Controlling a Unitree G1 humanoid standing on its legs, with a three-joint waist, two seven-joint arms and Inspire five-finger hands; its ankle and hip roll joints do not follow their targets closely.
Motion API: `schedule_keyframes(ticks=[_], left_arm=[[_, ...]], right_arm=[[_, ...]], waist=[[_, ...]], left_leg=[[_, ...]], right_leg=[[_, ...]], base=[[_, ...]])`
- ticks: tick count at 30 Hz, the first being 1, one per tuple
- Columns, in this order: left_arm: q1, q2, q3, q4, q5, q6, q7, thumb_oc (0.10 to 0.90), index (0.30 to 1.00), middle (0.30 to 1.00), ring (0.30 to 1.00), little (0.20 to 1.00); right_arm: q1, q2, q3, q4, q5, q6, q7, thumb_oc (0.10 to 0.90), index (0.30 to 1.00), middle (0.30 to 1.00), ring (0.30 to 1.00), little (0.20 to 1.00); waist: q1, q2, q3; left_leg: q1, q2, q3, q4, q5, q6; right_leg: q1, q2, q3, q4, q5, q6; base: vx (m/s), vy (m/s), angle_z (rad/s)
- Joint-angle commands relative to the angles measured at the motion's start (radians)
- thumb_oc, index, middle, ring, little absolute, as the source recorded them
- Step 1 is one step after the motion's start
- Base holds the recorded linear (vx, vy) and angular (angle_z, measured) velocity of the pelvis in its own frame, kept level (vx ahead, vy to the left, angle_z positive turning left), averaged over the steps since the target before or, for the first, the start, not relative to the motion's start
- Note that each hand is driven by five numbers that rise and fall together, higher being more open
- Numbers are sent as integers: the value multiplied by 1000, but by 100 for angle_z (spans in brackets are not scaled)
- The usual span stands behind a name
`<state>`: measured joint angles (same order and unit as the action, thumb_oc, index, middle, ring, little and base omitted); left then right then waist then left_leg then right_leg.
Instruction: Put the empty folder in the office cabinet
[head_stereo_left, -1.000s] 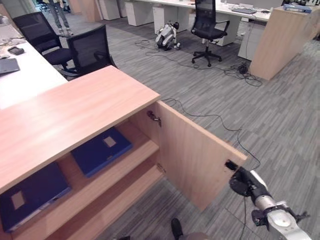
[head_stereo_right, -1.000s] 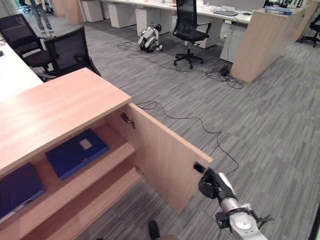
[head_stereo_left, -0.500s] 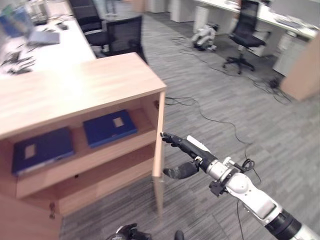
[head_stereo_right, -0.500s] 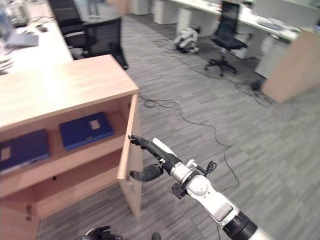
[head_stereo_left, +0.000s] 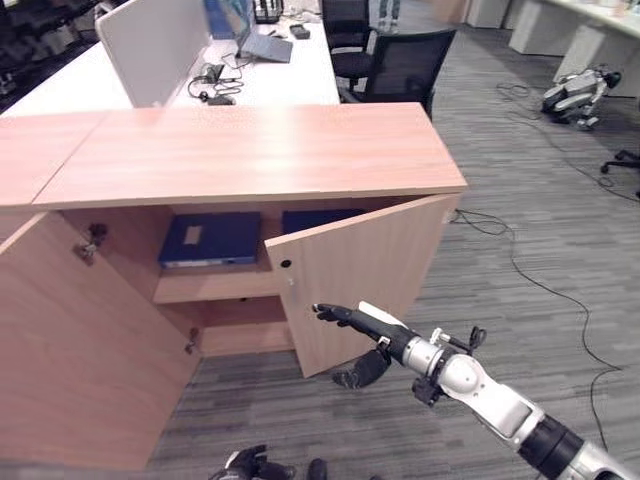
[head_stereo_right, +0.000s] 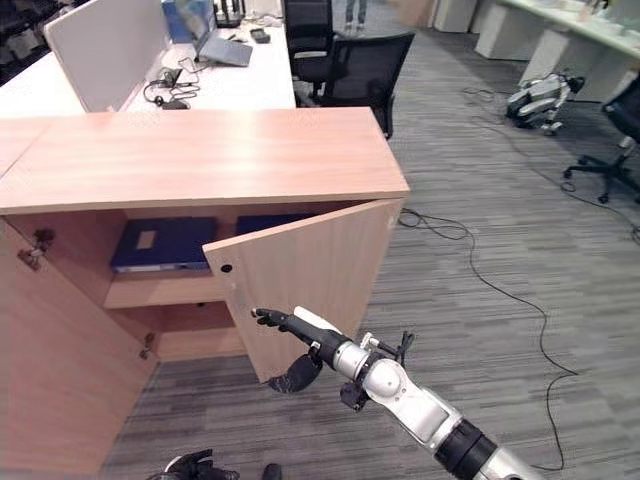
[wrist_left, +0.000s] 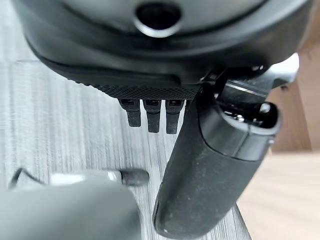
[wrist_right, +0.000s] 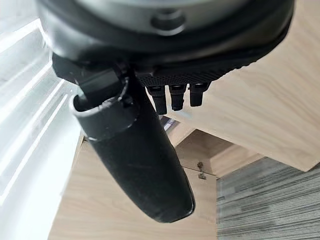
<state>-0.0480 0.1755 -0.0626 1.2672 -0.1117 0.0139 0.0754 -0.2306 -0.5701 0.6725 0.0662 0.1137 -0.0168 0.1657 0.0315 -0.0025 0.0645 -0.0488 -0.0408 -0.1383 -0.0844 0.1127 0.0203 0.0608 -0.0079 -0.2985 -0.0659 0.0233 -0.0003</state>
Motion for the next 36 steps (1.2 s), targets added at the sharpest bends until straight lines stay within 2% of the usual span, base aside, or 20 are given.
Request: schedule_keyframes(ticks=[1,3,4,8,10,13,14,17,18,19,21,22,23,24,25,26,31,32,35,36], left_arm=[[28,20,7,54,-20,-10,-7,800,900,900,900,900],[39,13,17,47,-46,-14,-22,800,900,900,900,900],[46,8,22,30,-80,-19,-38,800,900,900,900,900],[46,-2,23,-35,-215,-29,-59,800,900,900,900,900],[44,-2,22,-52,-256,-31,-62,800,900,900,900,900],[38,-15,25,-94,-404,-39,-63,800,900,900,900,900],[124,28,76,-122,-448,-6,-110,800,900,900,900,900],[107,67,142,-9,-447,-20,-112,800,900,900,900,900],[78,118,127,19,-294,-78,-63,800,900,900,900,900],[77,98,182,26,-429,-25,-101,800,900,900,900,900],[66,99,184,10,-447,-43,-89,800,900,900,900,900],[40,95,186,-1,-481,-54,-77,800,900,900,900,900],[37,94,184,-1,-481,-54,-77,800,900,900,900,900],[23,89,191,-32,-505,-61,-67,800,900,900,900,900],[24,89,191,-33,-505,-60,-67,800,900,900,900,900],[37,94,200,-105,-529,-69,-59,800,900,900,900,900],[72,117,230,-175,-539,-82,-48,800,900,900,900,900],[78,155,257,-234,-541,-99,-35,800,900,900,900,900],[73,167,257,-254,-534,-107,-23,800,900,900,900,900],[59,183,257,-293,-529,-116,-8,800,900,900,900,900]], right_arm=[[-5,41,-54,-20,-89,-52,-17,800,900,900,900,900],[33,25,-64,42,-163,-38,-15,800,900,900,900,900],[55,10,-74,129,-257,-22,-21,800,900,900,900,900],[93,20,-107,302,-358,22,-46,800,900,900,900,900],[102,34,-118,358,-355,32,-62,800,900,900,900,900],[118,128,-164,647,-313,71,-121,800,900,900,900,900],[130,119,-202,698,-299,74,-129,800,900,900,900,900],[114,184,-226,867,-272,74,-151,800,900,900,900,900],[119,220,-223,954,-261,68,-161,800,900,900,900,900],[122,232,-236,1000,-241,64,-176,800,900,900,900,900],[122,243,-247,1062,-236,69,-177,800,900,900,900,900],[115,241,-265,1107,-226,72,-182,800,900,900,900,900],[113,241,-268,1108,-226,71,-182,800,900,900,900,900],[116,242,-291,1160,-212,77,-192,800,900,900,900,900],[115,242,-291,1162,-212,76,-192,800,900,900,900,900],[121,235,-337,1212,-187,80,-206,800,900,900,900,900],[127,229,-361,1249,-189,78,-204,800,900,900,900,900],[135,212,-384,1278,-199,80,-212,800,900,900,900,900],[137,202,-404,1289,-192,82,-218,800,900,900,900,900],[147,174,-446,1300,-178,83,-228,800,900,900,900,900]], waist=[[39,-35,-31],[51,-31,-31],[59,-28,-31],[77,-23,-26],[81,-21,-23],[102,-17,-17],[126,-3,-11],[142,3,-10],[148,-1,-5],[164,-2,19],[174,1,36],[173,4,60],[172,6,63],[161,10,66],[164,10,65],[151,30,58],[154,45,49],[158,54,48],[155,59,51],[146,71,58]], left_leg=[[57,-39,41,-3,-128,-18],[53,-40,24,-3,-126,-21],[50,-39,6,-3,-123,-24],[37,-39,-33,-3,-111,-33],[32,-39,-48,-3,-107,-36],[24,-40,-96,-3,-96,-50],[24,-39,-109,-3,-92,-54],[16,-36,-139,-2,-82,-66],[21,-31,-139,-1,-85,-73],[12,-25,-145,14,-83,-84],[-14,-29,-150,43,-80,-92],[-64,-11,-78,98,-97,-116],[-80,-19,-78,107,-79,-110],[-100,53,126,137,-102,-111],[-102,54,129,140,-105,-111],[-90,125,258,148,-105,-118],[-68,159,195,132,-98,-137],[-74,211,109,103,-59,-157],[-80,234,89,87,-36,-163],[-88,269,83,52,-15,-171]], right_leg=[[-47,-48,66,-7,-39,84],[-40,-48,46,-10,-46,81],[-34,-48,31,-14,-52,79],[-29,-46,-7,-17,-64,73],[-27,-46,-21,-18,-68,70],[-14,-43,-69,-21,-83,61],[-9,-42,-81,-21,-88,59],[-9,-38,-106,-21,-96,53],[-4,-33,-106,-21,-103,47],[2,-29,-118,-21,-111,43],[1,-32,-133,-21,-114,41],[4,-39,-155,-21,-138,43],[-6,-46,-168,-21,-118,43],[5,-61,-205,-21,-132,53],[4,-61,-202,-21,-132,53],[13,-76,-241,-21,-129,47],[28,-82,-231,-21,-134,42],[35,-82,-222,-21,-150,39],[36,-84,-229,-21,-154,41],[41,-91,-244,-19,-156,49]], base=[[1,-58,47],[11,-81,37],[10,-72,42],[10,-81,34],[8,-75,20],[21,-117,45],[-4,-104,58],[10,-96,41],[-8,-173,54],[-13,-148,33],[-82,-120,20],[-156,-45,34],[-107,-28,109],[-64,38,129],[-12,33,181],[-13,54,117],[56,81,47],[37,91,-7],[19,113,-2],[29,201,27]])
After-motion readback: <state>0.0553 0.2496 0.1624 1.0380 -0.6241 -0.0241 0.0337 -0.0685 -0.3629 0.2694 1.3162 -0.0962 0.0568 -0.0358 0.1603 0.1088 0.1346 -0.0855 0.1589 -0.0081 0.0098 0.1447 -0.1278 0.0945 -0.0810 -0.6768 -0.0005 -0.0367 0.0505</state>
